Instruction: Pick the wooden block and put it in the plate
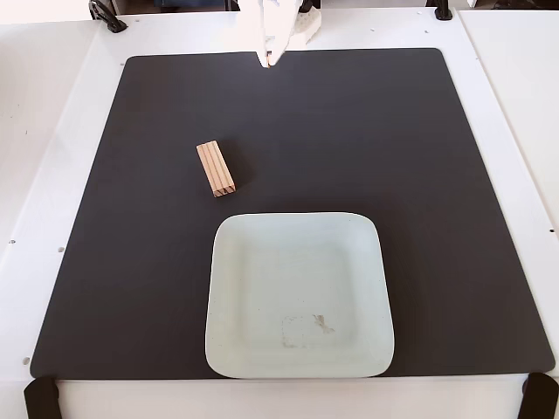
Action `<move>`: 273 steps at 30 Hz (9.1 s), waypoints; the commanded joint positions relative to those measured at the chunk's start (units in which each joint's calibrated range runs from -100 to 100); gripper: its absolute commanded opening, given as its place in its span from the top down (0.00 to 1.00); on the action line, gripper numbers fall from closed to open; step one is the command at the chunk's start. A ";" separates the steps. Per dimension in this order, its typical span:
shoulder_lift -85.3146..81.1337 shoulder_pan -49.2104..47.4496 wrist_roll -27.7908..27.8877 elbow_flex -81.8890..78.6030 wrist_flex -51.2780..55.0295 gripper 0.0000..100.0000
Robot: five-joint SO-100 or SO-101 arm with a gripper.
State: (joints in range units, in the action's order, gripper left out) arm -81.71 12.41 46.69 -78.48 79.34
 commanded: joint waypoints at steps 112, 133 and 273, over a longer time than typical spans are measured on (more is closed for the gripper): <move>85.78 1.70 10.97 62.96 -46.59 0.99; 113.57 2.60 5.58 85.54 -60.64 0.99; -16.76 -2.00 2.59 -20.98 -13.27 0.99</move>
State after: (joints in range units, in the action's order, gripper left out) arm -97.87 9.90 49.30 -99.12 57.23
